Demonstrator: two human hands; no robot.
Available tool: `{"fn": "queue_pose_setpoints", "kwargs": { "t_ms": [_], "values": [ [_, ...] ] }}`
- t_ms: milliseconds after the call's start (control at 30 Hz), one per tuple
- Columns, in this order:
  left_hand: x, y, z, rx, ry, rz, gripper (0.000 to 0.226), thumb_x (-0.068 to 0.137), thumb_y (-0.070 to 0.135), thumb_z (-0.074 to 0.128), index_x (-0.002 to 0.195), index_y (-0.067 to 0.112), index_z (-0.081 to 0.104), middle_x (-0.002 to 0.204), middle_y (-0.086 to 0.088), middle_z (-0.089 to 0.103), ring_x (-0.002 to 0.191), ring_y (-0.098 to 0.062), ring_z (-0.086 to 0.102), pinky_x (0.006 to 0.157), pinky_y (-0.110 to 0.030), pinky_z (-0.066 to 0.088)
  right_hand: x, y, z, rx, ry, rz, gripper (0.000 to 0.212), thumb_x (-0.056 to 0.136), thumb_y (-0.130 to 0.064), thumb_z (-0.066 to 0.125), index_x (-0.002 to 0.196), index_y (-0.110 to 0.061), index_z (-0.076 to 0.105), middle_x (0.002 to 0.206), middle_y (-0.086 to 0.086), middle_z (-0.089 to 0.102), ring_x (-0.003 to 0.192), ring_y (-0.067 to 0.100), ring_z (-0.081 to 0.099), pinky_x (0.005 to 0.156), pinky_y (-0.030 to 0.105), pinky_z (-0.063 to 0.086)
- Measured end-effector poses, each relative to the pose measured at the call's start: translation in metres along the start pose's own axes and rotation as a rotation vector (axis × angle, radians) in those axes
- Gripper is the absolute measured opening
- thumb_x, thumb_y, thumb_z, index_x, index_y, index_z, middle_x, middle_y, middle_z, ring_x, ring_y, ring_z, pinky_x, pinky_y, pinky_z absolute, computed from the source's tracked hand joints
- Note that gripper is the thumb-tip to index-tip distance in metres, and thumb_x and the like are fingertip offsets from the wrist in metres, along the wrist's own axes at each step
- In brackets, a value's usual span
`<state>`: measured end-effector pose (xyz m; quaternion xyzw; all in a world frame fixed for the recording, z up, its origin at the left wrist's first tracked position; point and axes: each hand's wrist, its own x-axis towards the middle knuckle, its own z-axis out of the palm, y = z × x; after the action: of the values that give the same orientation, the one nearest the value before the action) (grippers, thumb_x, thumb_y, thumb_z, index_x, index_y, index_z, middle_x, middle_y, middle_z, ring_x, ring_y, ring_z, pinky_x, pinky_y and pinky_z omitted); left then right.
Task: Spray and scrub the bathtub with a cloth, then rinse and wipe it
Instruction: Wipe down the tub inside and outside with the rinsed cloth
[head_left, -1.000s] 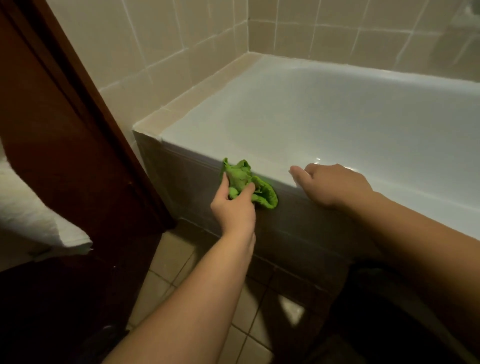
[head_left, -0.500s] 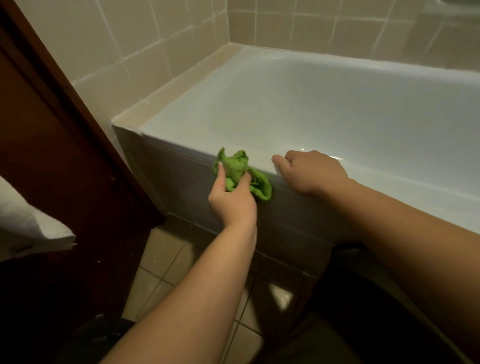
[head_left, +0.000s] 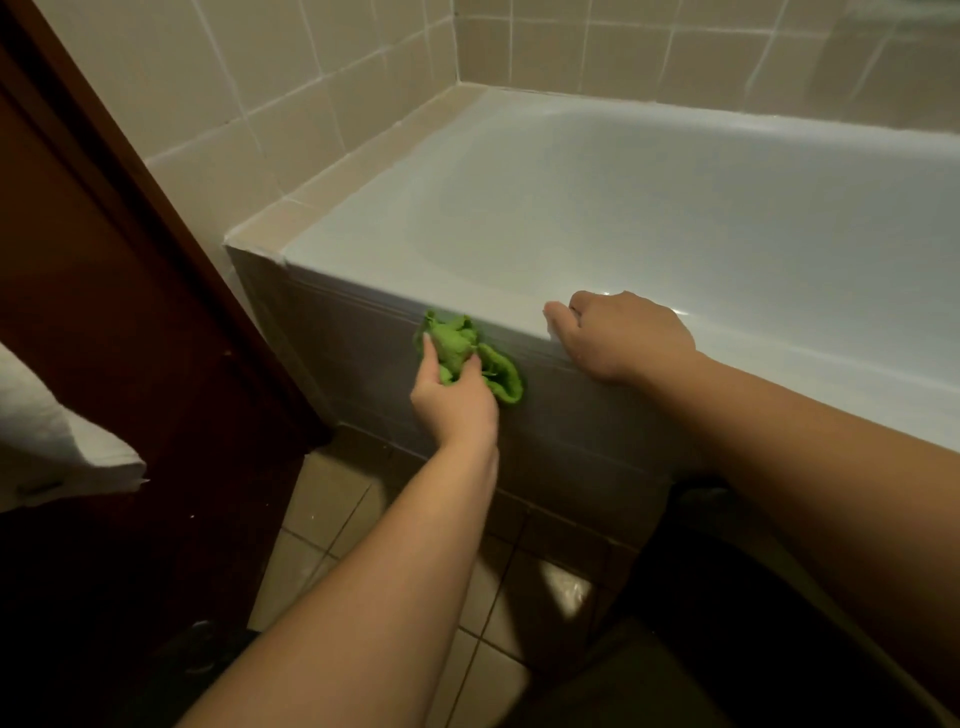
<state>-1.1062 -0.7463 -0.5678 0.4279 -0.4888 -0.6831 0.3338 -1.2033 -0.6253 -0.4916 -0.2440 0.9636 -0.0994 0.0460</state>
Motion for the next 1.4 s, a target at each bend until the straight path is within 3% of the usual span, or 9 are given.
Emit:
{"fn": "queue_pose_setpoints", "kwargs": {
  "t_ms": [100, 267, 500, 733, 933, 1100, 1200, 1300, 1400],
  "values": [
    [0.005, -0.021, -0.011, 0.073, -0.022, -0.059, 0.068, 0.093, 0.007, 0.073, 0.154, 0.027, 0.048, 0.136, 0.002, 0.065, 0.115, -0.015, 0.064, 0.106, -0.031, 0.049, -0.001, -0.002, 0.0, -0.008, 0.006, -0.005, 0.054, 0.101, -0.059, 0.019, 0.103, -0.021, 0.058, 0.094, 0.009, 0.057, 0.09, 0.035, 0.054, 0.075, 0.042, 0.044],
    [-0.031, -0.043, 0.008, -0.114, -0.143, -0.279, 0.05, 0.09, 0.002, 0.073, 0.134, 0.024, 0.069, 0.106, 0.0, 0.079, 0.102, -0.025, 0.075, 0.097, -0.045, 0.059, -0.002, -0.002, -0.001, -0.009, 0.01, -0.02, 0.052, 0.101, -0.057, 0.021, 0.099, -0.02, 0.057, 0.092, 0.01, 0.057, 0.088, 0.036, 0.055, 0.077, 0.043, 0.048],
    [0.012, -0.042, -0.009, 0.009, 0.017, -0.104, 0.069, 0.09, 0.0, 0.073, 0.151, 0.025, 0.051, 0.134, 0.003, 0.067, 0.113, -0.017, 0.067, 0.103, -0.033, 0.052, -0.004, 0.0, 0.0, -0.025, 0.033, -0.041, 0.053, 0.101, -0.061, 0.019, 0.1, -0.021, 0.055, 0.087, 0.006, 0.055, 0.086, 0.034, 0.055, 0.072, 0.041, 0.045],
    [-0.022, -0.091, 0.005, -0.021, -0.061, -0.342, 0.047, 0.092, -0.008, 0.063, 0.133, 0.015, 0.069, 0.109, -0.001, 0.076, 0.098, -0.016, 0.07, 0.095, -0.034, 0.056, -0.003, 0.0, 0.001, -0.051, 0.036, -0.073, 0.059, 0.1, -0.07, 0.018, 0.096, -0.023, 0.052, 0.089, 0.005, 0.056, 0.086, 0.034, 0.054, 0.071, 0.041, 0.043],
    [0.02, -0.089, -0.009, 0.08, 0.07, -0.146, 0.057, 0.093, -0.003, 0.065, 0.146, 0.017, 0.058, 0.126, 0.0, 0.069, 0.107, -0.014, 0.065, 0.087, -0.017, 0.046, -0.002, 0.002, 0.005, -0.059, 0.062, -0.072, 0.059, 0.1, -0.07, 0.018, 0.096, -0.023, 0.053, 0.083, 0.003, 0.056, 0.079, 0.031, 0.056, 0.067, 0.04, 0.043],
    [0.015, -0.147, -0.011, 0.247, -0.013, -0.363, 0.016, 0.095, 0.002, 0.063, 0.103, 0.012, 0.072, 0.096, -0.005, 0.07, 0.103, -0.032, 0.069, 0.085, -0.034, 0.051, 0.001, 0.001, 0.004, -0.074, 0.061, -0.101, 0.058, 0.101, -0.069, 0.018, 0.095, -0.023, 0.052, 0.08, 0.002, 0.053, 0.079, 0.032, 0.055, 0.066, 0.04, 0.041],
    [-0.007, -0.155, 0.002, 0.228, -0.073, -0.376, 0.017, 0.095, 0.008, 0.068, 0.111, 0.004, 0.07, 0.096, -0.006, 0.069, 0.089, -0.021, 0.064, 0.081, -0.032, 0.055, 0.002, 0.001, 0.005, -0.075, 0.058, -0.109, 0.057, 0.101, -0.07, 0.017, 0.094, -0.023, 0.051, 0.082, 0.005, 0.055, 0.079, 0.033, 0.055, 0.066, 0.041, 0.043],
    [0.004, -0.137, 0.006, 0.099, 0.084, -0.289, 0.031, 0.094, -0.009, 0.06, 0.12, 0.003, 0.07, 0.103, -0.008, 0.07, 0.089, -0.017, 0.06, 0.066, -0.014, 0.049, 0.0, 0.001, 0.003, -0.068, 0.068, -0.105, 0.058, 0.1, -0.071, 0.018, 0.096, -0.024, 0.052, 0.083, 0.006, 0.056, 0.081, 0.035, 0.056, 0.069, 0.043, 0.046],
    [0.039, -0.138, -0.004, 0.206, 0.176, -0.33, 0.035, 0.098, -0.005, 0.053, 0.127, 0.007, 0.066, 0.115, -0.007, 0.065, 0.105, -0.022, 0.06, 0.086, -0.025, 0.042, 0.001, 0.0, 0.003, -0.067, 0.067, -0.101, 0.058, 0.1, -0.07, 0.018, 0.098, -0.024, 0.053, 0.082, 0.004, 0.053, 0.082, 0.035, 0.055, 0.068, 0.042, 0.043]
  ]
}}
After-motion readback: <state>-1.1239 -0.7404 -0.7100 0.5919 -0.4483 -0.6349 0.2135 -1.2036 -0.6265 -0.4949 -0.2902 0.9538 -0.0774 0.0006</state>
